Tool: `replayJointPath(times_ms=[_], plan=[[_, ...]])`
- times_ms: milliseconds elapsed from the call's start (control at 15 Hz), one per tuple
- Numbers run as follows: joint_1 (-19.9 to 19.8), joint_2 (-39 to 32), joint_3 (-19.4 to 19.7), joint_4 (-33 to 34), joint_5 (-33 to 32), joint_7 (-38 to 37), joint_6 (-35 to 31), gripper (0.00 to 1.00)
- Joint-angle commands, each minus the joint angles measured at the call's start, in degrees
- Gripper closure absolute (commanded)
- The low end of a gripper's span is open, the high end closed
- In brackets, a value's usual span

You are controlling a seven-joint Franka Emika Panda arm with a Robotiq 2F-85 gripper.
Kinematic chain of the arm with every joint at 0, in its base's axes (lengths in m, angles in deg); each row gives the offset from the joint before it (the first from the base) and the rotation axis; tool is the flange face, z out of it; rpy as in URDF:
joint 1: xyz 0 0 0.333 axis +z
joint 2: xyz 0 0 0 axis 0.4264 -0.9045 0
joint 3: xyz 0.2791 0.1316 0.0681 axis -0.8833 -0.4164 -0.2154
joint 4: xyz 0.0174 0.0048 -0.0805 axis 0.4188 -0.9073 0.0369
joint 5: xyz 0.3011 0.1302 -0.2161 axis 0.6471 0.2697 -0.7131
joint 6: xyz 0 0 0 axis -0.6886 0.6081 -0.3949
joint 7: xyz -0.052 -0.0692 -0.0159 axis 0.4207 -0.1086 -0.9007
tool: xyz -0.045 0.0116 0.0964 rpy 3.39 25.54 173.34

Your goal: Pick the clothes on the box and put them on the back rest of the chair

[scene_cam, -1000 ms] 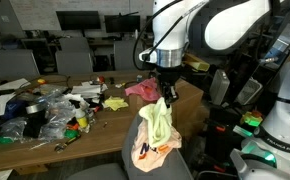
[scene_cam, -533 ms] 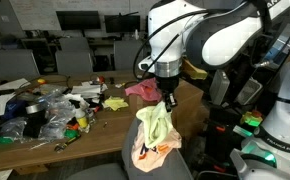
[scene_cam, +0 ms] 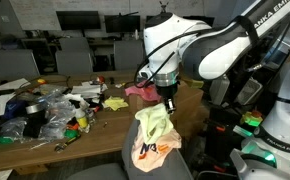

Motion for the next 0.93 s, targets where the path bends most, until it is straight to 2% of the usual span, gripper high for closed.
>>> replayJointPath(times_ms=[0,533,600,667,733,867], plan=[[-1.25,-2.04,-1.0,1.78,-3.23,-4.7,0.93,0.99],[-1.77,-3.44,-0.76,2.56,-6.14,-9.99,1.66,0.98],[-1.81,-3.48,-0.75,2.63,-6.14,-10.17,1.66,0.95],[-1.84,-3.44,-0.74,2.62,-6.1,-10.4,1.61,0.7],[-1.85,-3.35,-0.76,2.62,-6.04,-10.52,1.68,0.7],[-1.88,-3.4,-0.74,2.76,-5.98,-10.76,1.87,0.6]])
